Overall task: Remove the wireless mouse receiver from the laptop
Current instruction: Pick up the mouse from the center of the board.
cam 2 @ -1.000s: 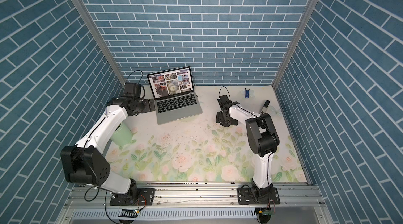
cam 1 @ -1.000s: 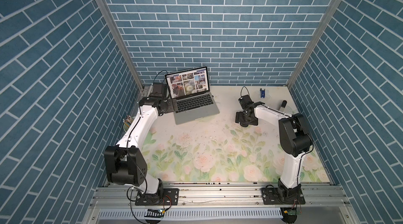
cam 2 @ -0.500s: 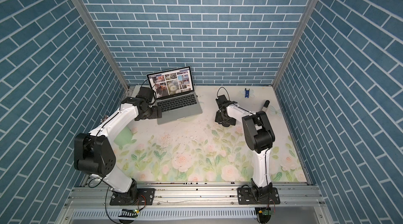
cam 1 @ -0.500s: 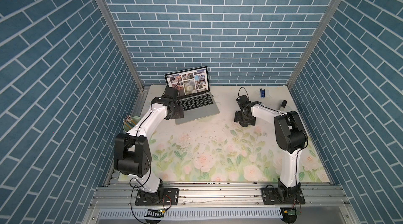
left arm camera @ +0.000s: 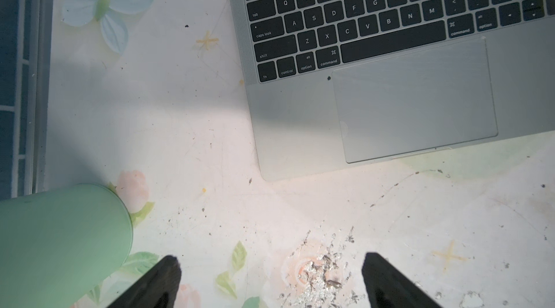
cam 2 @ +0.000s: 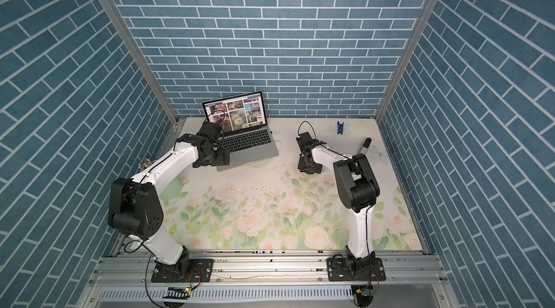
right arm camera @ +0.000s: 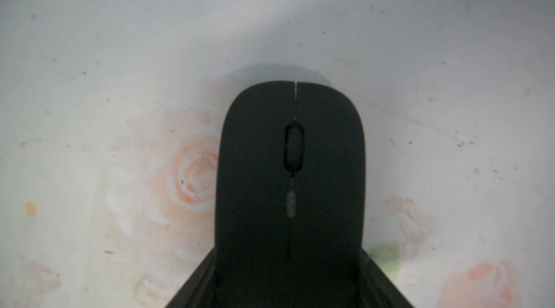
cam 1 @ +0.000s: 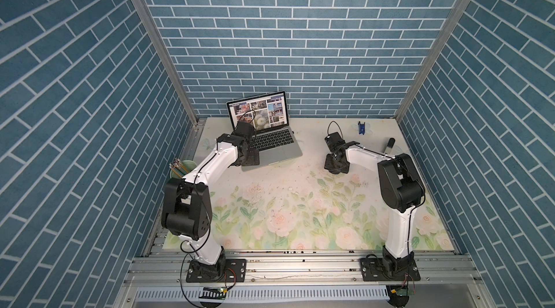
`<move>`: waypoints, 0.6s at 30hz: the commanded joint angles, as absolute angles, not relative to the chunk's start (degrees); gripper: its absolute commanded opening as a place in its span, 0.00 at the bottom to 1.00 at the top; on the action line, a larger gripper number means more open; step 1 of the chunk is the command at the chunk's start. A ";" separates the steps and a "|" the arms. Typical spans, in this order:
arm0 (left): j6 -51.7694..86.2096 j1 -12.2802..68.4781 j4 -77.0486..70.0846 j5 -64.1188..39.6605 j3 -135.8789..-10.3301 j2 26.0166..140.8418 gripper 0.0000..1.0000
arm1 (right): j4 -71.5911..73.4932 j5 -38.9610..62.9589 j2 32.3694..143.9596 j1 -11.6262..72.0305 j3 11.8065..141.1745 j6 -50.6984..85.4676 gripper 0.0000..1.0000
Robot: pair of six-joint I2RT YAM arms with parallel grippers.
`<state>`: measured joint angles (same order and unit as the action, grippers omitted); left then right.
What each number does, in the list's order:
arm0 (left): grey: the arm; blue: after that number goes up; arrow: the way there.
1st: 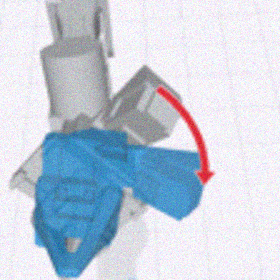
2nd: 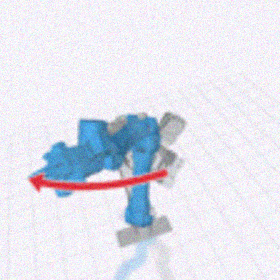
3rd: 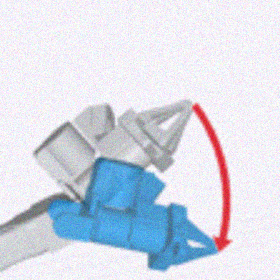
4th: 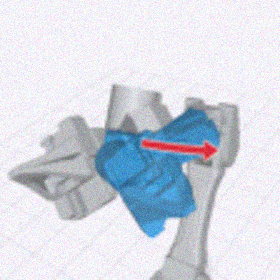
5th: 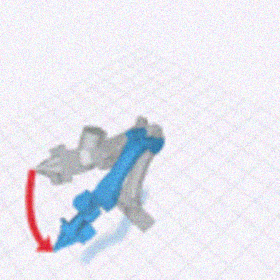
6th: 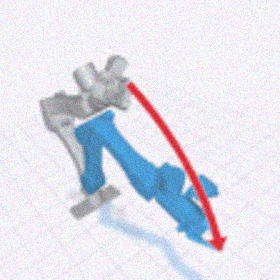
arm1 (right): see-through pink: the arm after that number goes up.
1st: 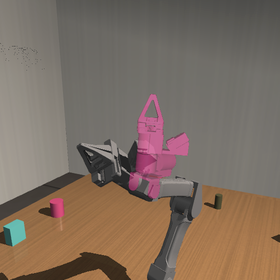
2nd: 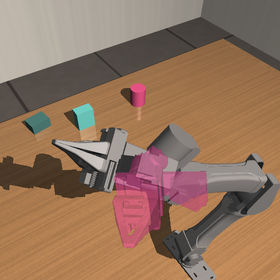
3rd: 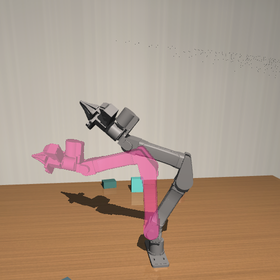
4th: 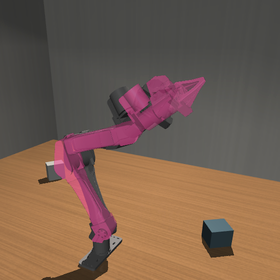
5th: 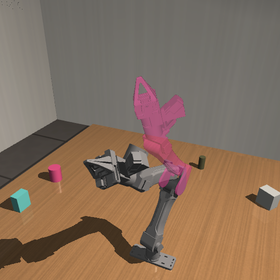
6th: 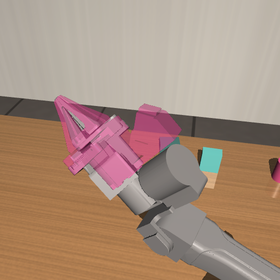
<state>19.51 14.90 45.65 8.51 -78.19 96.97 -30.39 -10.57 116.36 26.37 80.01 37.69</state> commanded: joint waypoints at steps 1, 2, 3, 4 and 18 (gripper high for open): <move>20.21 15.93 46.85 7.67 -79.53 98.25 1.00 | -33.89 -12.34 116.58 26.71 77.42 36.72 0.50; 20.23 16.27 46.68 7.13 -79.91 98.32 1.00 | -33.61 -12.46 116.06 26.72 77.19 35.99 0.48; 20.14 16.71 46.54 6.31 -80.37 98.31 1.00 | -33.39 -13.07 115.28 27.05 77.12 35.05 0.48; 20.00 17.12 46.34 5.24 -80.84 98.32 1.00 | -33.23 -13.76 114.43 27.29 77.12 33.93 0.48; 27.17 21.14 18.43 -30.56 -77.72 90.76 1.00 | -20.72 11.22 87.69 38.32 67.33 3.14 0.48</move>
<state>22.22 20.47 30.98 -19.33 -80.07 93.43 -25.50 -2.33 92.73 38.06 70.15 12.99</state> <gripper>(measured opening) 0.996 0.621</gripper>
